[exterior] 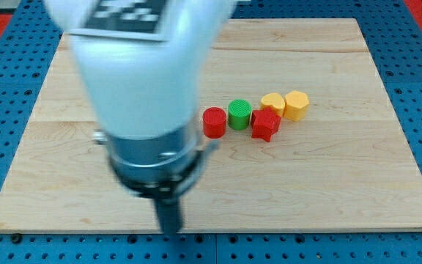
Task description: Place the green star at the botom of the blue triangle vertically
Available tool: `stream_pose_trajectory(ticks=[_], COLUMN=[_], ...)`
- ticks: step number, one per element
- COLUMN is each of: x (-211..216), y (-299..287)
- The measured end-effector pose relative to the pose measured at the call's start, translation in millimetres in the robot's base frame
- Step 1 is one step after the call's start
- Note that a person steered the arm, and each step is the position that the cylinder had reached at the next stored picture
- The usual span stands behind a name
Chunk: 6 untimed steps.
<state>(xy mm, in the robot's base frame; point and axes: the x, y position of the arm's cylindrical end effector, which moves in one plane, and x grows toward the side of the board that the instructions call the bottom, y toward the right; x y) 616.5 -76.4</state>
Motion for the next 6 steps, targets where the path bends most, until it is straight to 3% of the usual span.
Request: stream_pose_trajectory(ticks=[1, 2, 4, 6], x=[-44.8, -62.4, -87.9, -98.1], y=[-106.2, -135.7, -69.0, -75.7])
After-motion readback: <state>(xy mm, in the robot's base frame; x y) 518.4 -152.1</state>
